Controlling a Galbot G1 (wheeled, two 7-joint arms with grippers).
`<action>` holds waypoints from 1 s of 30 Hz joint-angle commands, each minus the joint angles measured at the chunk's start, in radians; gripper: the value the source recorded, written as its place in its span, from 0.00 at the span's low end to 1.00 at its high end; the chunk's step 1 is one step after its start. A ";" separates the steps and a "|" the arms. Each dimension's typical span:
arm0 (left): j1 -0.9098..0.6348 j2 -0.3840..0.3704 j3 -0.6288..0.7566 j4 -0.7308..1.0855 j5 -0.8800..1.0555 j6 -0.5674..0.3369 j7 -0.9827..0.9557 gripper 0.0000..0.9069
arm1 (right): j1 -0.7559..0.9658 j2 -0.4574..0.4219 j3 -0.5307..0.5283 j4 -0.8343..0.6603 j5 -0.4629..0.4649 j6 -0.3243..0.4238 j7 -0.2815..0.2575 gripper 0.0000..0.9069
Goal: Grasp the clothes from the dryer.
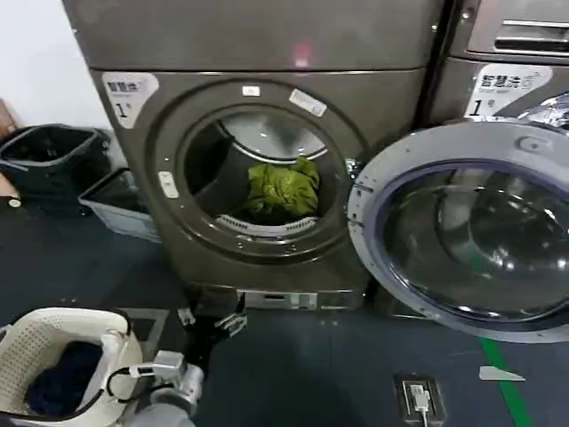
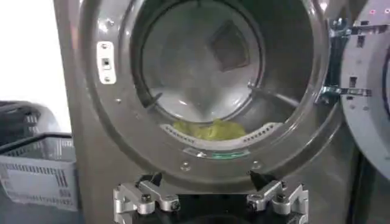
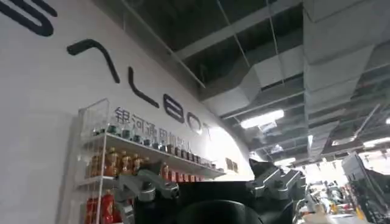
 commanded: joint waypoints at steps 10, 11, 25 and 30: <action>-0.006 0.000 0.014 -0.012 0.025 -0.024 0.010 1.00 | -0.005 0.004 0.008 0.013 0.048 0.011 -0.023 1.00; -0.007 0.001 0.014 -0.011 0.025 -0.025 0.010 1.00 | -0.006 0.004 0.010 0.012 0.049 0.011 -0.022 1.00; -0.013 0.002 0.016 -0.007 0.023 -0.022 0.012 1.00 | -0.014 0.005 0.027 0.009 0.099 0.019 0.011 1.00; -0.014 0.003 0.017 -0.005 0.024 -0.021 0.013 1.00 | -0.012 0.006 0.027 0.008 0.100 0.019 0.008 1.00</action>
